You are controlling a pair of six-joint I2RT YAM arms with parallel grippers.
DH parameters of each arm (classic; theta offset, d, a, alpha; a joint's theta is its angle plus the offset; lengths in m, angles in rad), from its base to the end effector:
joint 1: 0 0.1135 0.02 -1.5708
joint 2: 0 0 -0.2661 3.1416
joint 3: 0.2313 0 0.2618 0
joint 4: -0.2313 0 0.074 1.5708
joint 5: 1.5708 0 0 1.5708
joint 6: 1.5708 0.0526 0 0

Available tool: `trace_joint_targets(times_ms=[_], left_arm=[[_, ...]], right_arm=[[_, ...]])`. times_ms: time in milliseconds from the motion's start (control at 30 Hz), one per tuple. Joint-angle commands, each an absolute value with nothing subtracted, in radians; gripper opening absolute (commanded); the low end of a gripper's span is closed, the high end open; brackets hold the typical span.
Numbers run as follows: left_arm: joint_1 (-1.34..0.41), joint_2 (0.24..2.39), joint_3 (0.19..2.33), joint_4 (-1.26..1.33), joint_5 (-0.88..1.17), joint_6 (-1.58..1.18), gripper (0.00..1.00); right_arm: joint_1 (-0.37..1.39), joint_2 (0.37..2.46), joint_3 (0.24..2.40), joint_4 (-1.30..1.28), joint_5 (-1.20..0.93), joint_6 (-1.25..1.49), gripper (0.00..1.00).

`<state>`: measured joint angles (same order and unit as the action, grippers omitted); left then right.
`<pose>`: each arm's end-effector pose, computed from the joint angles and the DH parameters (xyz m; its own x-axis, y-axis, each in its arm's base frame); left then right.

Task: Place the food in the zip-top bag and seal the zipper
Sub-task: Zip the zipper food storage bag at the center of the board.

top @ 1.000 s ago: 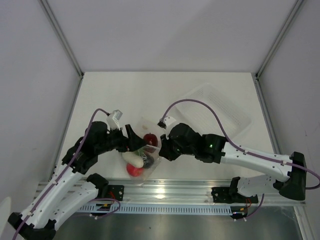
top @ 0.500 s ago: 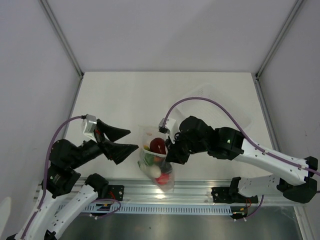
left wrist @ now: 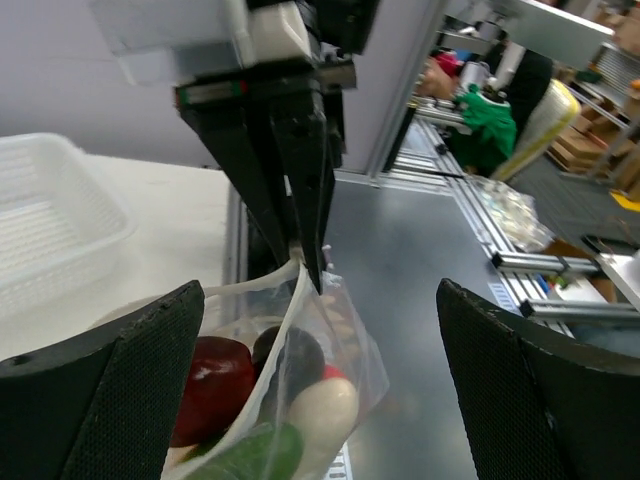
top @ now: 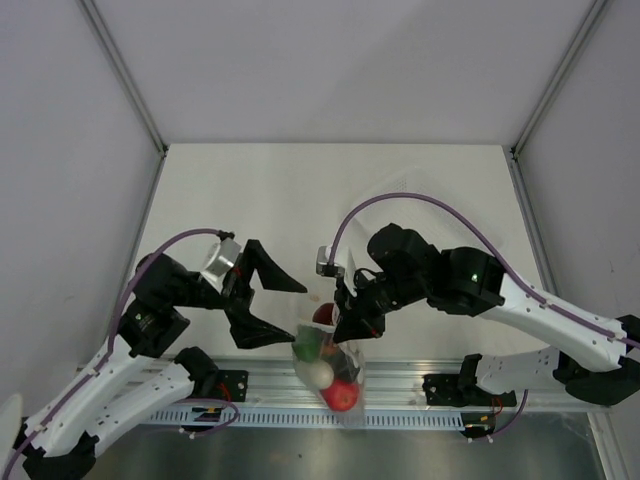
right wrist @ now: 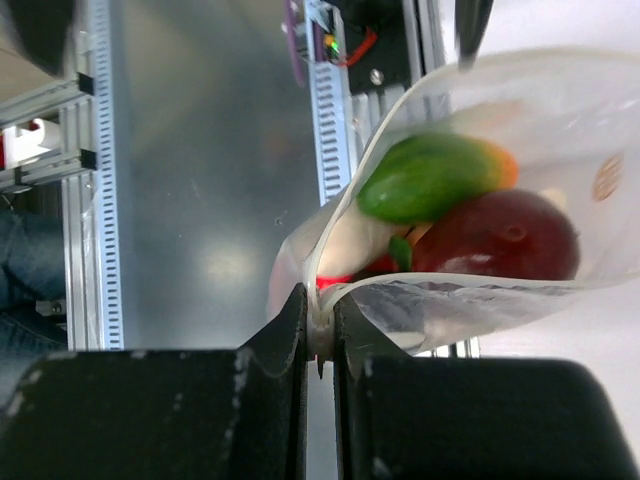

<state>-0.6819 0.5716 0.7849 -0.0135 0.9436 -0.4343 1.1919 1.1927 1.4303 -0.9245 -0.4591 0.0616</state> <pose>0.0782 -0.1184 0.3909 -0.2751 -0.0947 -0.9567 0.9593 -0.0930 -0.2666 0.0704 0.2400 0.4023 -0.2932 -0.5872 -0.7545 -0.9434 0.0495 0.3281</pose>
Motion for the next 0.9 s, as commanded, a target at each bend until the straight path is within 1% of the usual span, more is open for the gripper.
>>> trace_joint_targets(times_ms=[0,167,333,500,633,800,867], left_arm=[[-0.735,0.621,0.795,0.141,1.041,-0.4,0.99],[-0.791,0.753,0.854,0.241,1.173,-0.462,0.99],[-0.838,0.821,0.879,0.267,1.18,-0.477,0.99],[-0.853,0.899,0.881,0.33,1.181,-0.555,0.98],[-0.887,0.911,0.879,0.284,1.166,-0.534,0.97],[-0.934,0.93,0.894,0.111,1.091,-0.422,0.95],[-0.943,0.934,0.89,0.098,1.089,-0.403,0.94]], right_arm=[[1.198,1.16,1.522,-0.917,-0.534,0.023,0.0],[1.198,1.169,1.548,-0.923,-0.613,0.02,0.0],[1.2,1.167,1.559,-0.933,-0.643,0.017,0.0],[1.198,1.167,1.562,-0.939,-0.644,0.015,0.0],[1.198,1.164,1.565,-0.936,-0.635,0.014,0.0],[1.2,1.166,1.568,-0.936,-0.624,0.011,0.0],[1.198,1.17,1.568,-0.94,-0.626,0.008,0.0]])
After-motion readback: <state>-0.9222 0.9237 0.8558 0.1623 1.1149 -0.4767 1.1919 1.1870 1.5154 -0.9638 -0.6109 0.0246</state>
